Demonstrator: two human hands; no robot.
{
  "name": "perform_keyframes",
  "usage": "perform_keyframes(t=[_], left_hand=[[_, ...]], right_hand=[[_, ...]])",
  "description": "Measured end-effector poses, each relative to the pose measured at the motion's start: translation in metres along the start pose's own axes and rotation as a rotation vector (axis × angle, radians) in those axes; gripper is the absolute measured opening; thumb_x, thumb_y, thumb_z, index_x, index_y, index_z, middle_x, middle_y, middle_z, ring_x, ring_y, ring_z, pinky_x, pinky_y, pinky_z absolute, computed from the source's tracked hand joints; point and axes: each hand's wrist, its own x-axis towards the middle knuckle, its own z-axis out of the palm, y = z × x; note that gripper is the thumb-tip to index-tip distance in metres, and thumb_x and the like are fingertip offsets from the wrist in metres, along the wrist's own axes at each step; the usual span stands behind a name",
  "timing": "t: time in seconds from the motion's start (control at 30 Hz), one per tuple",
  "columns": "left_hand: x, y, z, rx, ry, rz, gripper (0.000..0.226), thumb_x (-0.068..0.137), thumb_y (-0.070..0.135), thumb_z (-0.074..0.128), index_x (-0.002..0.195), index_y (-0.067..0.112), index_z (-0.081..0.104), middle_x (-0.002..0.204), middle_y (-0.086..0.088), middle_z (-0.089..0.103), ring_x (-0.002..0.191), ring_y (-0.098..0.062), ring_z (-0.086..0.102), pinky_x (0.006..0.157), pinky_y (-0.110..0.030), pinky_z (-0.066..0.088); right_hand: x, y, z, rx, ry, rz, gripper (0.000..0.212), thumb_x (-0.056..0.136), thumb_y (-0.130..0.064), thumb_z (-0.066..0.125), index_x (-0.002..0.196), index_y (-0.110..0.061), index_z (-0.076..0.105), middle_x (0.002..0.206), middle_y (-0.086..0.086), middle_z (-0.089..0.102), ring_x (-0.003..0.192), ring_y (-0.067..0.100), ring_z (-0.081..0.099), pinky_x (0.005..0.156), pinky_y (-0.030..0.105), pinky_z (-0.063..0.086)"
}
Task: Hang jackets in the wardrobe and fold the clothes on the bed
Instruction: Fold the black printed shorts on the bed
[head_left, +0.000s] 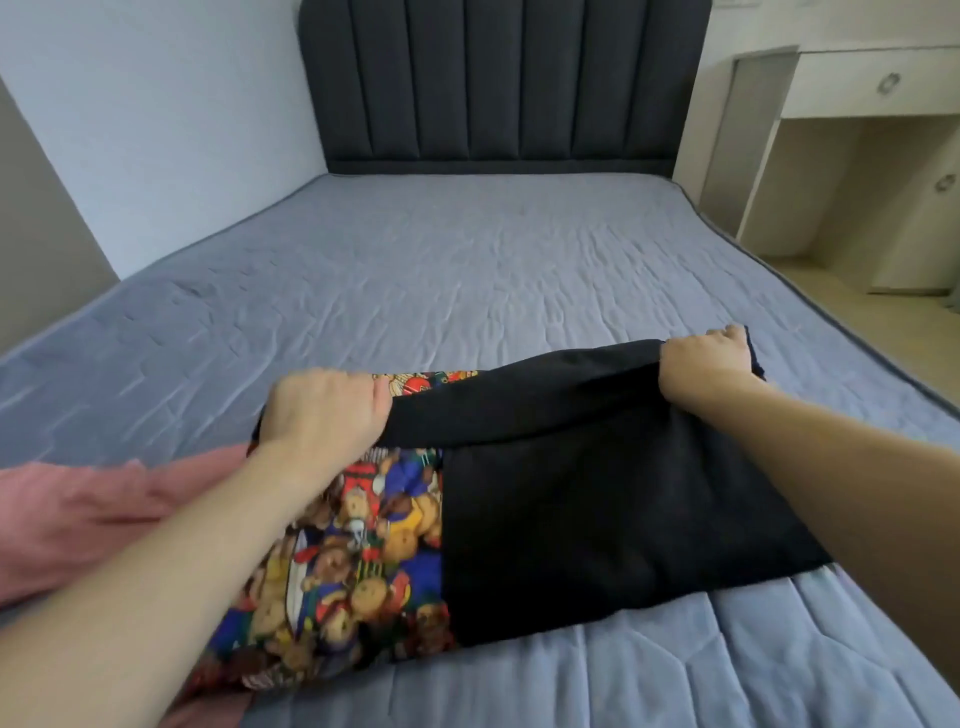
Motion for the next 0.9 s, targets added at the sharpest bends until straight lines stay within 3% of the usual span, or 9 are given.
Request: perform_keyframes(t=[0.1, 0.2, 0.27, 0.33, 0.43, 0.6, 0.73, 0.83, 0.9], left_hand=[[0.067, -0.014, 0.009, 0.062, 0.041, 0.004, 0.041, 0.097, 0.034, 0.048, 0.073, 0.010, 0.072, 0.073, -0.011, 0.071, 0.076, -0.032, 0.065, 0.070, -0.036, 0.042], [0.093, -0.002, 0.063, 0.098, -0.177, -0.074, 0.048, 0.101, 0.046, 0.031, 0.105, 0.015, 0.068, 0.107, -0.006, 0.068, 0.104, -0.028, 0.053, 0.084, -0.042, 0.031], [0.081, 0.011, 0.120, 0.016, -0.329, -0.178, 0.052, 0.102, 0.050, 0.025, 0.117, 0.018, 0.063, 0.122, -0.004, 0.062, 0.115, -0.027, 0.047, 0.093, -0.044, 0.030], [0.066, 0.014, 0.161, -0.076, -0.343, -0.277, 0.054, 0.101, 0.049, 0.022, 0.116, 0.019, 0.064, 0.125, -0.005, 0.062, 0.118, -0.029, 0.048, 0.098, -0.045, 0.032], [0.074, 0.009, 0.177, -0.201, -0.341, -0.361, 0.055, 0.099, 0.048, 0.020, 0.117, 0.019, 0.064, 0.129, -0.008, 0.060, 0.120, -0.032, 0.048, 0.100, -0.046, 0.033], [0.069, 0.015, 0.165, -0.106, -0.282, -0.353, 0.053, 0.099, 0.040, 0.022, 0.117, 0.014, 0.065, 0.124, -0.010, 0.062, 0.116, -0.033, 0.050, 0.097, -0.045, 0.034], [0.089, 0.040, 0.127, -0.232, -0.185, -0.374, 0.042, 0.100, 0.035, 0.029, 0.124, 0.014, 0.057, 0.132, -0.010, 0.055, 0.124, -0.032, 0.046, 0.109, -0.049, 0.026], [0.081, 0.094, 0.106, -0.603, -0.287, -0.146, 0.048, 0.098, 0.054, 0.021, 0.137, 0.036, 0.042, 0.149, 0.006, 0.040, 0.139, -0.022, 0.032, 0.117, -0.056, 0.007], [0.051, 0.125, 0.111, -0.535, -0.348, 0.029, 0.057, 0.095, 0.062, 0.014, 0.147, 0.043, 0.025, 0.156, 0.012, 0.028, 0.146, -0.013, 0.017, 0.118, -0.056, -0.005]], right_hand=[[0.048, -0.007, -0.013, 0.076, -0.044, 0.096, 0.011, 0.085, -0.009, 0.045, 0.089, -0.015, 0.053, 0.108, 0.012, 0.060, 0.118, 0.036, 0.044, 0.112, 0.058, 0.016], [0.090, -0.020, 0.005, 0.226, -0.045, 0.153, 0.017, 0.086, -0.008, 0.045, 0.097, -0.016, 0.056, 0.117, 0.012, 0.050, 0.128, 0.037, 0.032, 0.104, 0.076, 0.007], [0.100, -0.034, 0.047, 0.331, -0.045, 0.160, 0.023, 0.093, -0.016, 0.041, 0.111, -0.017, 0.055, 0.129, 0.012, 0.046, 0.130, 0.034, 0.030, 0.105, 0.072, 0.017], [0.096, -0.047, 0.099, 0.500, -0.009, 0.207, 0.029, 0.097, -0.023, 0.033, 0.117, -0.016, 0.053, 0.133, 0.013, 0.047, 0.128, 0.032, 0.034, 0.106, 0.061, 0.026], [0.103, -0.048, 0.127, 0.641, 0.006, 0.293, 0.037, 0.096, -0.027, 0.031, 0.122, -0.014, 0.052, 0.136, 0.014, 0.046, 0.131, 0.033, 0.034, 0.110, 0.058, 0.021], [0.104, -0.048, 0.125, 0.633, 0.045, 0.298, 0.043, 0.093, -0.019, 0.030, 0.133, -0.016, 0.046, 0.146, 0.014, 0.035, 0.137, 0.033, 0.026, 0.113, 0.059, 0.009], [0.092, -0.058, 0.105, 0.567, 0.285, 0.085, 0.053, 0.094, -0.014, 0.036, 0.146, -0.021, 0.031, 0.159, 0.008, 0.012, 0.148, 0.025, 0.004, 0.116, 0.053, -0.011], [0.070, -0.074, 0.094, 0.727, 0.094, -0.258, 0.048, 0.103, -0.038, 0.028, 0.151, -0.034, 0.026, 0.160, -0.006, 0.019, 0.149, 0.012, 0.008, 0.118, 0.049, -0.012], [0.049, -0.082, 0.106, 0.581, -0.035, -0.344, 0.055, 0.099, -0.054, 0.014, 0.152, -0.038, 0.019, 0.161, -0.010, 0.017, 0.149, 0.011, 0.002, 0.118, 0.047, -0.016]])
